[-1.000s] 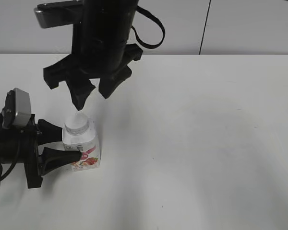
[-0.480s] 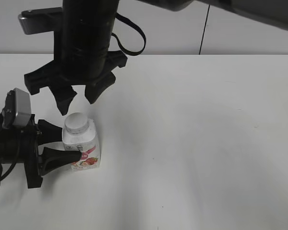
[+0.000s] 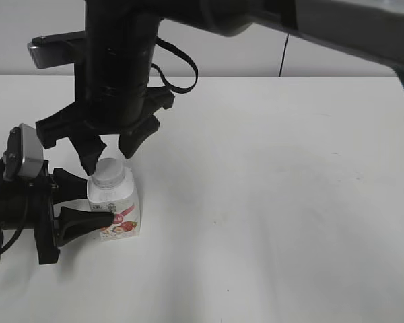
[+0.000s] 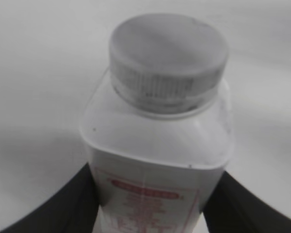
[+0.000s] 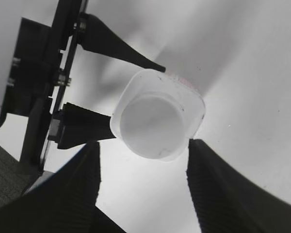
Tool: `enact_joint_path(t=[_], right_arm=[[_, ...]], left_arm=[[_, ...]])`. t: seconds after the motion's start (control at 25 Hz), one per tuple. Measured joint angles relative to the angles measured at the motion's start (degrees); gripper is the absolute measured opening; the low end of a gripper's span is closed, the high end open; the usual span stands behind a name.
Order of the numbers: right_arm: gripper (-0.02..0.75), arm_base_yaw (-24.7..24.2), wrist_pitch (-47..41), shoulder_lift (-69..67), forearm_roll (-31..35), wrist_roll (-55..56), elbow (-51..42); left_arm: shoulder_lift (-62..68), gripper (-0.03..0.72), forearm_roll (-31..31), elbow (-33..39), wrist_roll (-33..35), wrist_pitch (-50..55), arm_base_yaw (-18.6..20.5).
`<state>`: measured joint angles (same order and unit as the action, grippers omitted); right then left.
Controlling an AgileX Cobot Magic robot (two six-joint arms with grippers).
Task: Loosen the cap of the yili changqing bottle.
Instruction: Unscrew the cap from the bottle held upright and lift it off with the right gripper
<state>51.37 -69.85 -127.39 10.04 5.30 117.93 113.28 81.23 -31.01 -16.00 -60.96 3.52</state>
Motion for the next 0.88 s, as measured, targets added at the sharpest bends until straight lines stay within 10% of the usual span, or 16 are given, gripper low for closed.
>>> enact_joint_path(t=[0.88], right_arm=[[0.524,0.7,0.0,-1.9,-2.2,-1.1,0.1]], left_arm=[[0.0,0.394,0.0,0.0,0.0,0.1,0.0]])
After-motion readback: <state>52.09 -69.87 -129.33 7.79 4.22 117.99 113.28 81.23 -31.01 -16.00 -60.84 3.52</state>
